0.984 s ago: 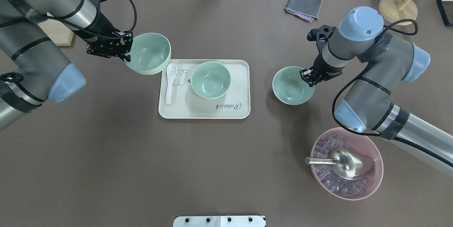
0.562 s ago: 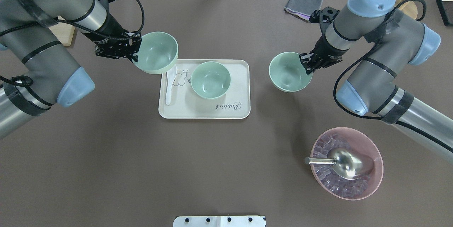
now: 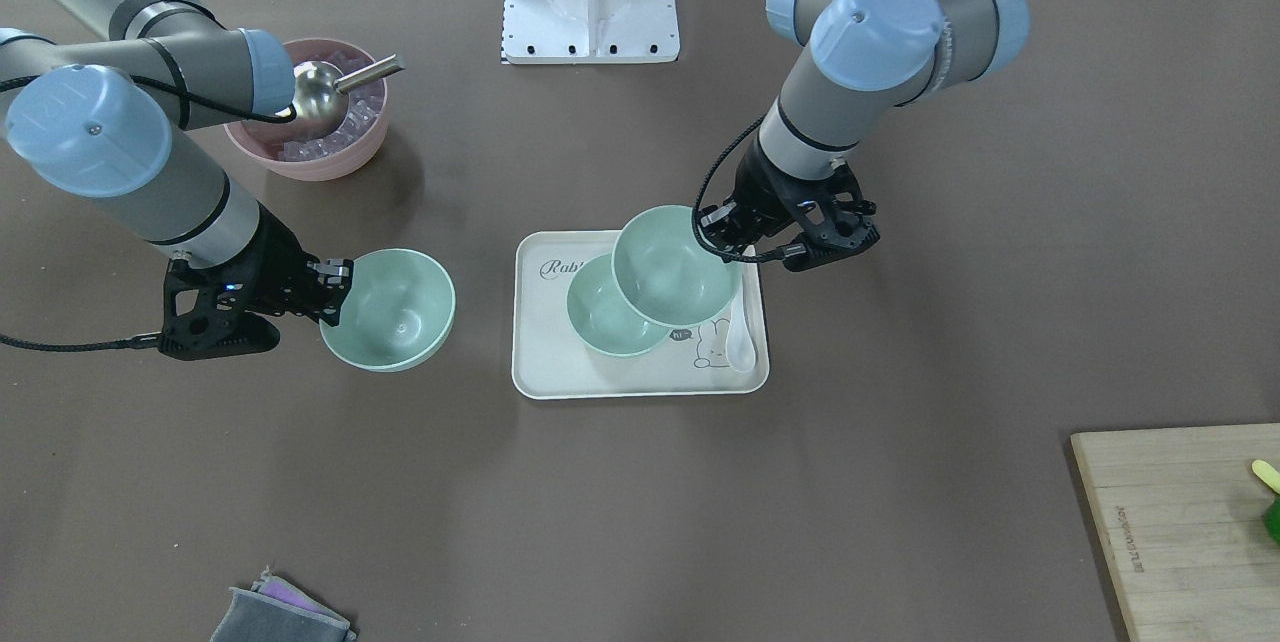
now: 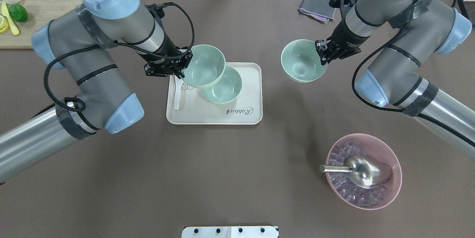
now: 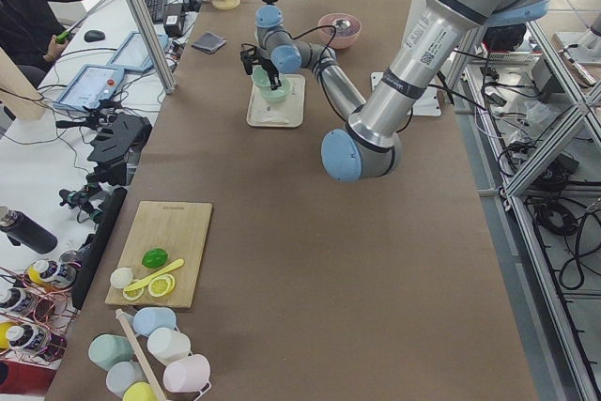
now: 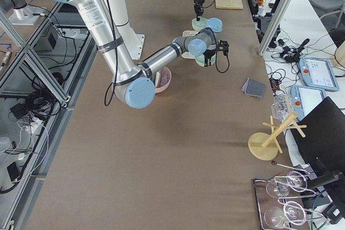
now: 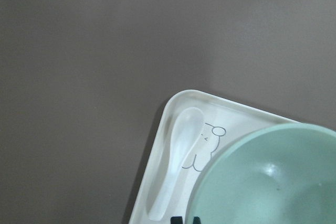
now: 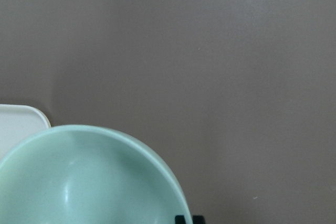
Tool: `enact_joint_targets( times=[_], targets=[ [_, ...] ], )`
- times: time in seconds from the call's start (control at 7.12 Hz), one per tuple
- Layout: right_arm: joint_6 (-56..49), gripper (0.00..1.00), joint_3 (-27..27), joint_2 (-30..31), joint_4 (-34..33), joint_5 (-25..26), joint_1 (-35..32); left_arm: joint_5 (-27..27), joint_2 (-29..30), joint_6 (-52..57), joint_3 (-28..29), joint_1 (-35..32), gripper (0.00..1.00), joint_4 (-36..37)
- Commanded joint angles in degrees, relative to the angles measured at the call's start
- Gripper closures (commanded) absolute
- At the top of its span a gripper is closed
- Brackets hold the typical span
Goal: Stack green bowls together
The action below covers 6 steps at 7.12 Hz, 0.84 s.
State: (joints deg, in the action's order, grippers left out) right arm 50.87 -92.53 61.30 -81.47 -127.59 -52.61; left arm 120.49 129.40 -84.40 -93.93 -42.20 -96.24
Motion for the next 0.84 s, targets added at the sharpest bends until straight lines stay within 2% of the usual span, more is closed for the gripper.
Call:
enact_joint_targets(
  times=[0.0, 0.7],
  targets=[
    [0.0, 1.00, 0.0, 0.4, 0.1, -0.9, -1.5, -2.6, 3.9, -2.2, 4.6, 3.1, 1.00, -0.1],
    [0.1, 1.00, -0.1, 0.4, 0.1, -0.8, -1.5, -3.1, 4.1, -2.7, 6.1, 4.1, 1.00, -0.6]
  ],
)
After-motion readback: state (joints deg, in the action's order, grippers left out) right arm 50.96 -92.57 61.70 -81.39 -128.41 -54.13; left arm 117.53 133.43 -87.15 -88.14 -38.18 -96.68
